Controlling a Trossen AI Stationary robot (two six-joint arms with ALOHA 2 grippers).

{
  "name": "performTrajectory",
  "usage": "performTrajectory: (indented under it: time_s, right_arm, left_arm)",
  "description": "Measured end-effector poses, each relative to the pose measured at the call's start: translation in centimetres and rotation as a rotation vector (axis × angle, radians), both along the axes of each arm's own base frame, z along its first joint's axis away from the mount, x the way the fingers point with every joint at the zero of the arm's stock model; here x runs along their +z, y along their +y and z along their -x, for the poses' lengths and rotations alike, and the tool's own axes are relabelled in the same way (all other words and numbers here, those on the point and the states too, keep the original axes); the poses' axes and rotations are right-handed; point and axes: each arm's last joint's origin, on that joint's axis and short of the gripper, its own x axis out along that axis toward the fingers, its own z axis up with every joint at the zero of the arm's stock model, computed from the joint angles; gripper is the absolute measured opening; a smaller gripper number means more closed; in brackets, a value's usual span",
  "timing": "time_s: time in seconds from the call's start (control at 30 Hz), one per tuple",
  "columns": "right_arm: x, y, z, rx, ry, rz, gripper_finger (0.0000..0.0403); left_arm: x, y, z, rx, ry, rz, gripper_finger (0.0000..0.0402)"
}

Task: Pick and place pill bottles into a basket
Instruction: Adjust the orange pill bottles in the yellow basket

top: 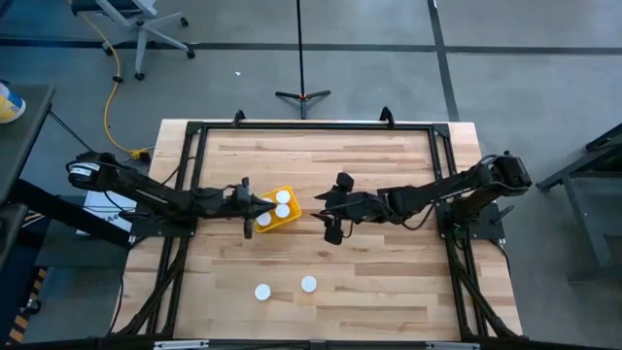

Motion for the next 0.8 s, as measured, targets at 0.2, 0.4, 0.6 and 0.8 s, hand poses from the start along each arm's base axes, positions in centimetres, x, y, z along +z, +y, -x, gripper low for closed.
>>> performTrajectory:
  time_s: [0.2,0.4,0.6,0.8]
  right_arm:
    - [-0.2,0.0,0.3,-0.119,0.033,0.123,0.0208]
    - [0.6,0.1,1.2,-0.057,0.022,0.178,0.0188]
    - [1.6,0.6,5.3,0.140,-0.191,0.063,0.0148]
    - [-0.9,-0.4,9.9,0.115,-0.442,0.108,0.0115]
  left_arm:
    - [2.6,-0.3,-2.3,0.019,0.305,0.049,0.0068]
    - [7.8,-0.4,-3.3,0.040,0.562,-0.004,0.0023]
    - [10.7,-1.4,-3.0,0.011,0.616,-0.071,0.0051]
    - [11.4,-1.3,-1.9,0.073,0.753,-0.017,0.0036]
